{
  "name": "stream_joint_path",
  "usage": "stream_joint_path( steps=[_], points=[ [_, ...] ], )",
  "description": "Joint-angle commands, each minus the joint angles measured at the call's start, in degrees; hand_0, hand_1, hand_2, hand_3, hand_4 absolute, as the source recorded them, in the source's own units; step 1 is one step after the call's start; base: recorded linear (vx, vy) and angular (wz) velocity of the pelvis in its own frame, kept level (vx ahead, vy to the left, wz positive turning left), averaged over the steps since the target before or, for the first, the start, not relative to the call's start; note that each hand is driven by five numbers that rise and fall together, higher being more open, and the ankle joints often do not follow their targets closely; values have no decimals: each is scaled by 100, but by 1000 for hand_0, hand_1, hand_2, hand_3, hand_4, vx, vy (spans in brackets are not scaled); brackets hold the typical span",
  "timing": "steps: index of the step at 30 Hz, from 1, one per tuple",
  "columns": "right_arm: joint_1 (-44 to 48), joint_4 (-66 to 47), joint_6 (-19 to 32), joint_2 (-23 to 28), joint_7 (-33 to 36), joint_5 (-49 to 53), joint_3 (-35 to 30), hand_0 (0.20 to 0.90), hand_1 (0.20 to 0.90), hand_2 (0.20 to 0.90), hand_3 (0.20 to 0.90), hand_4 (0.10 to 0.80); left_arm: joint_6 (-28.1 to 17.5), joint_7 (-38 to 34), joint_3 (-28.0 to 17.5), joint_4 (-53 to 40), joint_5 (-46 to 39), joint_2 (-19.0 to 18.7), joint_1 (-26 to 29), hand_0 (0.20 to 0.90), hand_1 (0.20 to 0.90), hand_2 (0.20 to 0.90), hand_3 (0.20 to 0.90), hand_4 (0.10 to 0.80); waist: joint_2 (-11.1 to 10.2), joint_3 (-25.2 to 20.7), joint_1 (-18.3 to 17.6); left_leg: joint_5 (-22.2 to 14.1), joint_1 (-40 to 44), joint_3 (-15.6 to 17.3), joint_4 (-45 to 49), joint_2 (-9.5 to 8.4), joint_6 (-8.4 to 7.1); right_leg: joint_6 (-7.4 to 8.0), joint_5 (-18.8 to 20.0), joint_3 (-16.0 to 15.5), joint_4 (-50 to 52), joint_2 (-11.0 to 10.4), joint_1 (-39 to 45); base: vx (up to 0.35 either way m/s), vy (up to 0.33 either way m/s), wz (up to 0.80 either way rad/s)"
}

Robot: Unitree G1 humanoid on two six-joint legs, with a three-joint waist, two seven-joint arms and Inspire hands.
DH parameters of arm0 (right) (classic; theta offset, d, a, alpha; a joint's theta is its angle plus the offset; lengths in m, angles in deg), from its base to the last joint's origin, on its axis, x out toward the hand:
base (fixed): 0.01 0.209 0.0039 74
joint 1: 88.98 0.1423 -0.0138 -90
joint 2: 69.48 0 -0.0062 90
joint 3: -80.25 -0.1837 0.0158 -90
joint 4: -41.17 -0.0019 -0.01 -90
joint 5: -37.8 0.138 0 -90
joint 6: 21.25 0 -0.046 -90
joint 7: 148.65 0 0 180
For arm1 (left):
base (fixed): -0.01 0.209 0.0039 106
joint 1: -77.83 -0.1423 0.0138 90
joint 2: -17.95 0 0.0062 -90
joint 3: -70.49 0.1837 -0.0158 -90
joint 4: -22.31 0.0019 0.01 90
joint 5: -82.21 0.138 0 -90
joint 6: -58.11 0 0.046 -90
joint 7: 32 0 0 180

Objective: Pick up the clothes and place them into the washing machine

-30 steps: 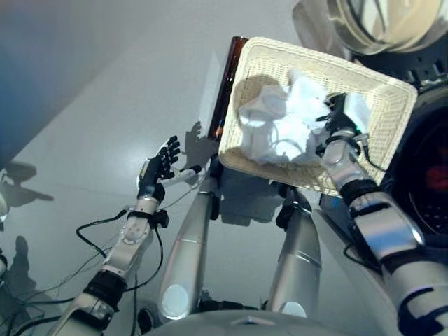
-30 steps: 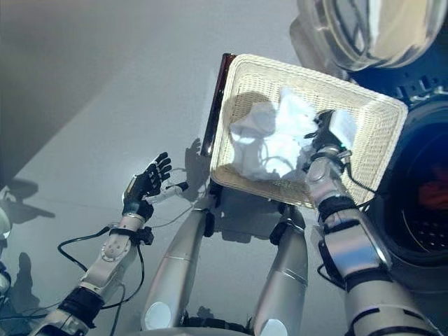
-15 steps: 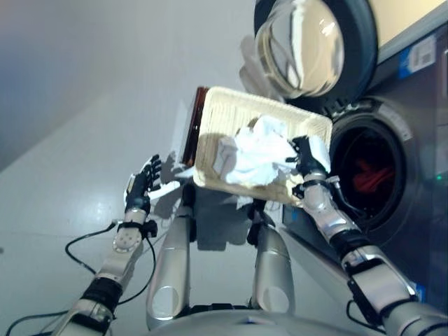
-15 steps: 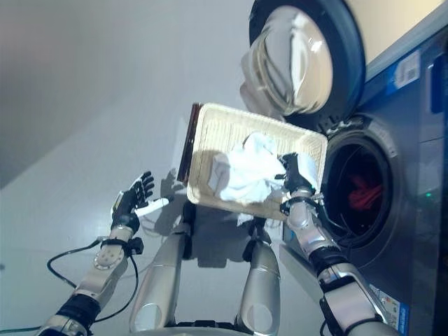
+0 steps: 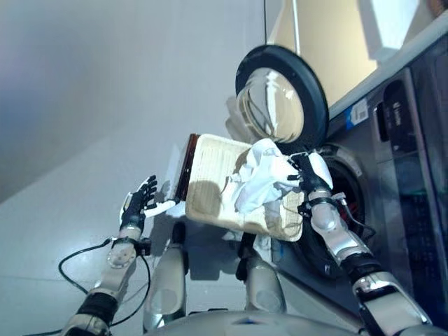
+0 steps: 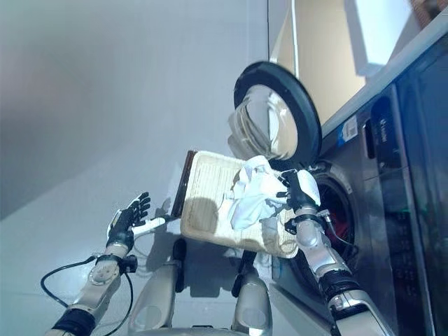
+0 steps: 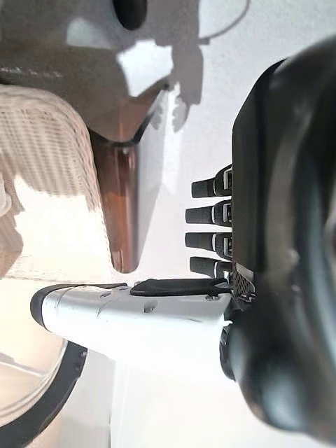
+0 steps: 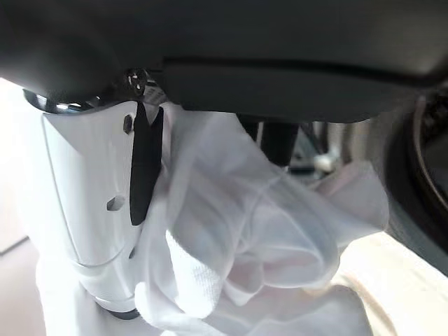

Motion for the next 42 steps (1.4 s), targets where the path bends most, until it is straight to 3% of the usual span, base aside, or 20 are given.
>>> stream_joint_path(
  steps=[1, 9, 18, 42],
  points=[
    [-48, -625, 578, 654, 51, -61, -422, 200, 200, 200, 200, 300, -305, -10, -6, 138, 533, -96, -168, 900, 900, 900, 900, 800, -12, -826, 68, 504, 453, -208, -941, 527, -574, 672, -254, 60, 223, -477, 491, 146, 20, -7],
    [-140, -1266, 775, 1201, -486, -52, -314, 200, 200, 200, 200, 300, -351, 104, 363, 771, 1692, -126, -167, 900, 900, 900, 900, 800, -53, -1343, 18, 426, 1229, 80, -1309, 582, -553, 729, -294, 129, 78, -394, 992, 109, 27, -17],
    [102, -1738, 849, 1705, -824, 229, -276, 200, 200, 200, 200, 300, -393, 334, 566, 716, 1663, -53, -282, 900, 900, 900, 900, 800, -82, -1582, -20, 345, 1703, 262, -1438, 610, -553, 734, -353, 242, 7, -346, 1298, 48, 11, -12],
    [492, -2245, 915, 2180, -1134, 691, -180, 200, 200, 200, 200, 300, -312, 362, 800, 841, 1589, 191, -3, 900, 900, 900, 900, 800, -129, -1823, -111, 376, 1964, 370, -1608, 595, -581, 749, -379, 296, -20, -355, 1485, 1, 2, -3]
  ],
)
